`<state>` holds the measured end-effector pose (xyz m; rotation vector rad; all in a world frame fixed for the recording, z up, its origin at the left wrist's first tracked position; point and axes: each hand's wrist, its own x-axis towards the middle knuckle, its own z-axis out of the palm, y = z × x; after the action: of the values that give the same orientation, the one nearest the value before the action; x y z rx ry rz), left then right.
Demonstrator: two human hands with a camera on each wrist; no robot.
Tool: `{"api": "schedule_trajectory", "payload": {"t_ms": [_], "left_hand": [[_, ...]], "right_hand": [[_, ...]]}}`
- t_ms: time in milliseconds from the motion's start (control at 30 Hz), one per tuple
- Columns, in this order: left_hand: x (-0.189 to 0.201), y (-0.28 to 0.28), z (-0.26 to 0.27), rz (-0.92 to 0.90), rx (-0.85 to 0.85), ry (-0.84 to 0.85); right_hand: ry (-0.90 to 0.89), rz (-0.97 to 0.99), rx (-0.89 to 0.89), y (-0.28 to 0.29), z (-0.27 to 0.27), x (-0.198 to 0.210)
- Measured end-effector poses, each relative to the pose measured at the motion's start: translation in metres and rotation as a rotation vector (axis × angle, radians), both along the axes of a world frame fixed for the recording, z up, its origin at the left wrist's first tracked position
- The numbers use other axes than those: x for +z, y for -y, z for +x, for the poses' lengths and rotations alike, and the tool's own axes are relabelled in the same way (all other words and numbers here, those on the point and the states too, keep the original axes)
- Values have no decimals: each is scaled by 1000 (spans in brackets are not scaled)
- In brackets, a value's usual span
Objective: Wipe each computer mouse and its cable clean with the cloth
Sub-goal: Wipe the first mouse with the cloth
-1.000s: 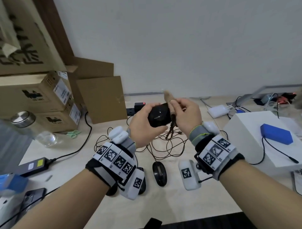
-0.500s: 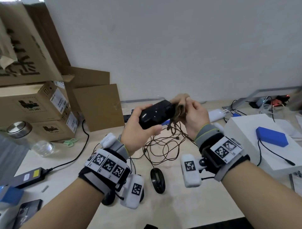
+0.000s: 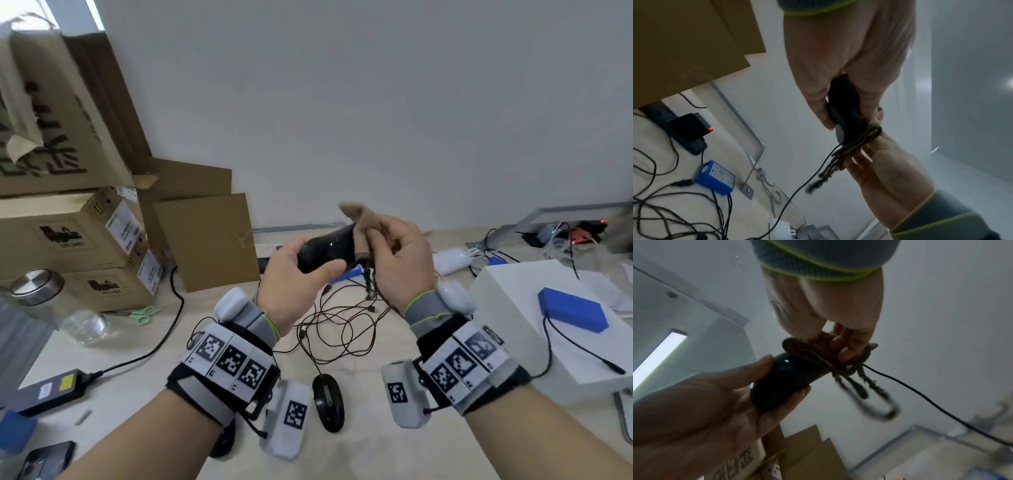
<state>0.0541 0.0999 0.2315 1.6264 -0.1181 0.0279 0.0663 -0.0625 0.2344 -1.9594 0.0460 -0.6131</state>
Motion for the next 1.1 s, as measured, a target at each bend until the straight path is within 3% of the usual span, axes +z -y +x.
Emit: {"api": "schedule_trajectory", "payload": {"t_ms": [100,167,233,333,500,667,767,867,1000,1100], "left_hand": [[4,-1,0,96,-21,115],[7,-1,1,168,-45,205],[7,1,4,309,-26,253],[12,-3,5,471,4,296],[11,-4,5,466,-68,275],[6,-2,7,553,-5,276],[4,-3,5,425,-12,260],[3,-5,3,295,39,182],[4,-2,7,-165,60,-84],[4,4,10,-452,76,-269]], "right_hand": [[-70,148,-71,0,7,0],[7,-20,-63,-8,1,3],[147,-228,77,-23,-15,10],[229,-313,189,-27,-21,13],[-42,-268,-33,2,3,-3],[286,-286,182,-31,-25,1],[242,-306,43,-10,-6,-8],[9,82,-55,12,8,-14],[28,404,-152,21,11,-6],[75,407,-135,13,10,-1]]}}
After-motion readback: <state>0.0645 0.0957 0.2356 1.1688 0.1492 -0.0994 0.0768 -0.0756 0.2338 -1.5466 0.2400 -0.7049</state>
